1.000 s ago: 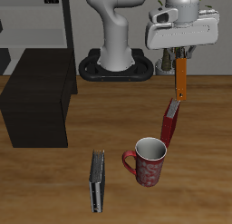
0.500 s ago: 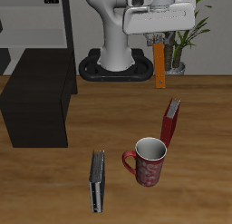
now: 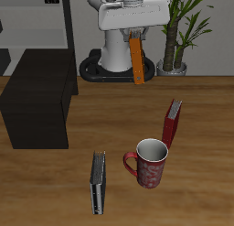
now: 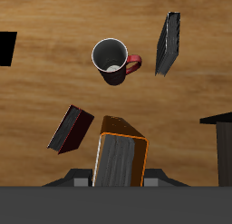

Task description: Place the orange book upright on top of the shelf

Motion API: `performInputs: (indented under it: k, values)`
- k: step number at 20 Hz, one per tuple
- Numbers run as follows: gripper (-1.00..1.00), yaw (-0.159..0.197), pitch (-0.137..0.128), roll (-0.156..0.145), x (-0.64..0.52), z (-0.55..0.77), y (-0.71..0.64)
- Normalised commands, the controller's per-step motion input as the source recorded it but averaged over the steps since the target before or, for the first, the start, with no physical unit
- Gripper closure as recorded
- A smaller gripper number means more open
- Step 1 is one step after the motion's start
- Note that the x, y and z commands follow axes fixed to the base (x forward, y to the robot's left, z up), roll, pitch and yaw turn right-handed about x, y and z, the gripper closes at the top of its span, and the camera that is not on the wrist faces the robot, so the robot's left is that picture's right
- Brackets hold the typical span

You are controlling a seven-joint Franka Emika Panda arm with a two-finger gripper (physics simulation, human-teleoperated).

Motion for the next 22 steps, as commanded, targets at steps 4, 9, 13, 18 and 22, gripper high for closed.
performInputs:
  k: [4, 9, 13, 18, 22]
  values:
    - [1.00, 0.024, -0.013, -0.007, -0.07, 0.14, -0.52]
    - [1.00, 0.041, -0.009, -0.033, -0.04, 0.14, -0.63]
    - [1.00, 0.014, -0.035, -0.018, -0.10, 0.18, -0.52]
    - [1.00, 0.055, 0.008, -0.004, -0.05, 0.06, -0.37]
    - [1.00, -0.015, 0.025, -0.031, 0.03, 0.02, -0.46]
